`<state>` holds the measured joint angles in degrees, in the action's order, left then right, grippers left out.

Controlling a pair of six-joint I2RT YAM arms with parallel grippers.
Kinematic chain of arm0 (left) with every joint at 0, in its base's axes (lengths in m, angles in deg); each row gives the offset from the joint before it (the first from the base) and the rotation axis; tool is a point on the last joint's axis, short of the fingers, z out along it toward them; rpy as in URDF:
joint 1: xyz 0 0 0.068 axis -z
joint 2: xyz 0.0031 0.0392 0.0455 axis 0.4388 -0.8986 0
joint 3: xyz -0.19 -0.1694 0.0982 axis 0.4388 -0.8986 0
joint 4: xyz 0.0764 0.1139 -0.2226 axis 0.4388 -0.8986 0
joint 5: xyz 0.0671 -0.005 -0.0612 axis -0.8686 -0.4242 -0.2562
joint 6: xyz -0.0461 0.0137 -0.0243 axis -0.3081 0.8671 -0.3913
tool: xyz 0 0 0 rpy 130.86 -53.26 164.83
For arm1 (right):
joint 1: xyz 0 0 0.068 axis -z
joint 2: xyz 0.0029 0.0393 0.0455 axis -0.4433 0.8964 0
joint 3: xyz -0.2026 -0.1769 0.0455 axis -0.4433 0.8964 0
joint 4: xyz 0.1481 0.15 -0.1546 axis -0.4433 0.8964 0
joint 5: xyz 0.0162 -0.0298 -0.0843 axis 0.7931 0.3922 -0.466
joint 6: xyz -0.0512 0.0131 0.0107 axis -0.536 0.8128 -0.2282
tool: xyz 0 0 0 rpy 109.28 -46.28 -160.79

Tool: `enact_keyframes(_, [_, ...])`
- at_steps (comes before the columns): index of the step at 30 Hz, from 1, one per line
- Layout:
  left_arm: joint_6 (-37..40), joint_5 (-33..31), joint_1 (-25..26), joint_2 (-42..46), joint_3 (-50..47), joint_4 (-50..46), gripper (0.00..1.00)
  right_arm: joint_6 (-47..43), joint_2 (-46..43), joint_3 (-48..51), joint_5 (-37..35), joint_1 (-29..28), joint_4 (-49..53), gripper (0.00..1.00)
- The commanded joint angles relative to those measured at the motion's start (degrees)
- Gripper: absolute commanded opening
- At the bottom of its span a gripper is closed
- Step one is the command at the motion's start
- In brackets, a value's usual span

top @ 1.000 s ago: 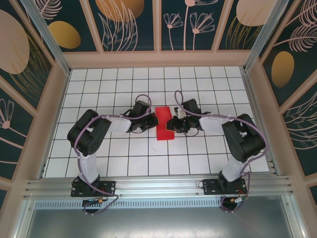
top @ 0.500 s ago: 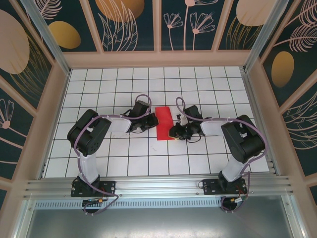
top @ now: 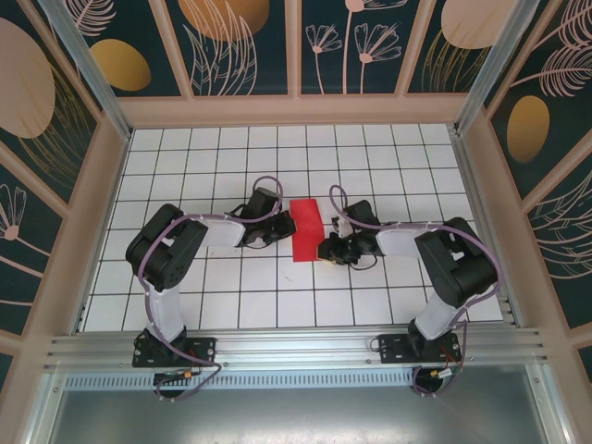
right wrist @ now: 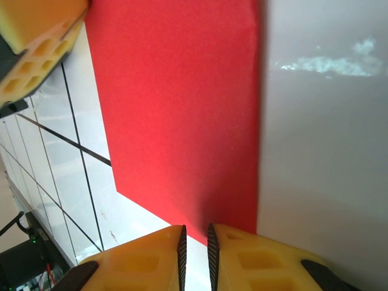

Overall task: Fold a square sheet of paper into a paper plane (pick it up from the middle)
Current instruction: Fold the square sheet of paper in half at the center of the table.

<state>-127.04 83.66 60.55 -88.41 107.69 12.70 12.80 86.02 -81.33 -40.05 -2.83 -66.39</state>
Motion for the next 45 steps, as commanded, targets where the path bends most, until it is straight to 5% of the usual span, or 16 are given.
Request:
enact_keyframes(1, [1.5, -2.4, 0.2, -3.8, -1.3, -7.2, 0.00, 0.3, 1.6, 0.9, -1.1, -0.5, 1.5, 0.21])
enact_keyframes(9, [2.0, -2.3, 0.3, -3.7, -1.3, -7.6, 0.00, -1.2, -1.7, -6.8, -3.1, 0.9, 4.8, 0.21])
enact_keyframes(15, [2.2, -2.4, 0.2, -3.9, -1.3, -7.8, 0.00, -2.9, 5.0, -13.2, -1.0, 2.3, 3.4, 0.21])
enact_keyframes(45, [3.7, -2.2, 0.2, -4.5, -0.9, -8.7, 0.00, -3.8, 15.1, -17.6, -0.2, 5.8, 2.2, 0.21])
